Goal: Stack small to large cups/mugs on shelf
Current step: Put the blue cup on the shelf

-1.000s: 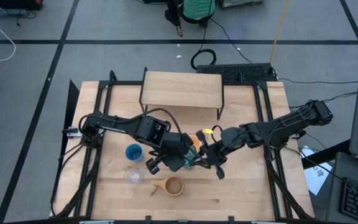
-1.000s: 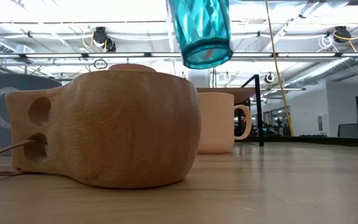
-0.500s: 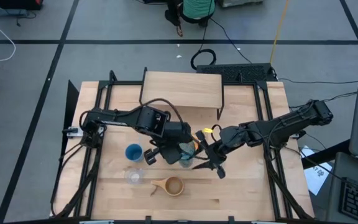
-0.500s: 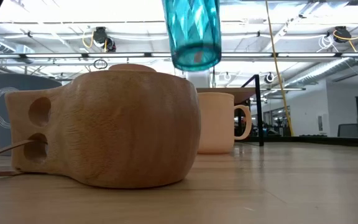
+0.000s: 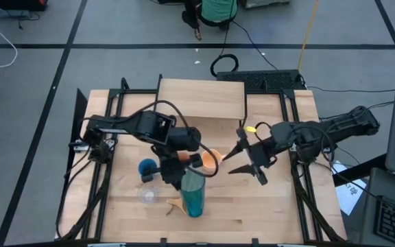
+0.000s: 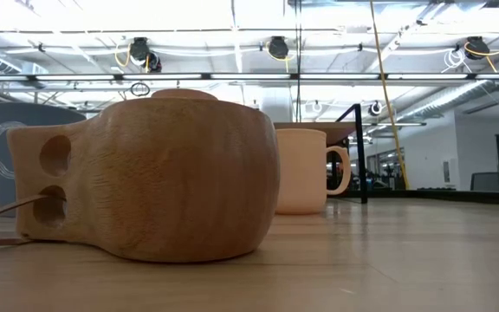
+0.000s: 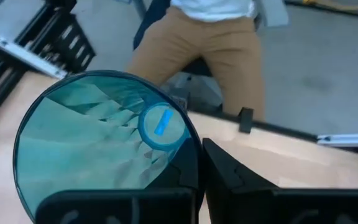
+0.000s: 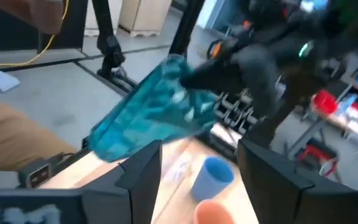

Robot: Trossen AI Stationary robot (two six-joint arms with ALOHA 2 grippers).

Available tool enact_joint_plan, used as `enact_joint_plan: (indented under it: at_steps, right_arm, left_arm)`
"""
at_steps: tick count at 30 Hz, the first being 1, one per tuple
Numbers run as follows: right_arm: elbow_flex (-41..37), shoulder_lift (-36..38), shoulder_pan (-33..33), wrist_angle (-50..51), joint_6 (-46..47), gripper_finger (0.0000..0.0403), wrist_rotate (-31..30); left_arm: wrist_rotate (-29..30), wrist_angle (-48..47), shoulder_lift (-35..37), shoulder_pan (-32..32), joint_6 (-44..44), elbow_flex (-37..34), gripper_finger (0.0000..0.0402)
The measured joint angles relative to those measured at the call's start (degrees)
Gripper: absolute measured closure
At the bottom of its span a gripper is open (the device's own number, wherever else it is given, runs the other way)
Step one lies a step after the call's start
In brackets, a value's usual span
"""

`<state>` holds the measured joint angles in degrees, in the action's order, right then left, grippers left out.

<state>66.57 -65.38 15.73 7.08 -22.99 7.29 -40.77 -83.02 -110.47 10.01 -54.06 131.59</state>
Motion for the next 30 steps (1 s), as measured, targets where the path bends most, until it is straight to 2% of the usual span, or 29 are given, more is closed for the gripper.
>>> enact_joint_plan:
  at_steps: [4, 7, 12, 19, 25, 30]
  right_arm:
    - [0.1, -3.4, 0.1, -1.2, -4.6, 0.0197, 0.4]
    - [-0.1, -7.4, 0.0, -2.0, -7.3, 0.0208, 0.4]
    - [-0.1, -11.8, 0.1, -3.4, -10.3, 0.0228, 4.6]
    - [0.0, -12.4, 0.2, -5.8, -17.7, 0.0233, 5.1]
    - [0.0, -12.4, 0.1, -5.0, -18.9, 0.0234, 5.0]
    - [0.0, -12.0, 0.1, -3.4, -13.4, 0.0234, 4.7]
  left_arm:
    - [-1.2, 0.4, -1.9, -0.9, 1.3, 0.0, 0.0398]
    - [-1.5, 1.1, -3.1, -1.4, 5.5, 0.0, 0.0398]
    - [-2.2, 0.6, -3.6, -1.7, 10.7, 0.0, 0.0397]
    - [-3.0, 0.1, -3.6, -1.0, 11.6, 0.0, 0.0398]
    - [1.6, 0.1, -3.6, -1.0, 13.8, 0.0, 0.0393]
    - [6.8, -0.4, -3.6, -0.6, 17.6, 0.0, 0.0395]
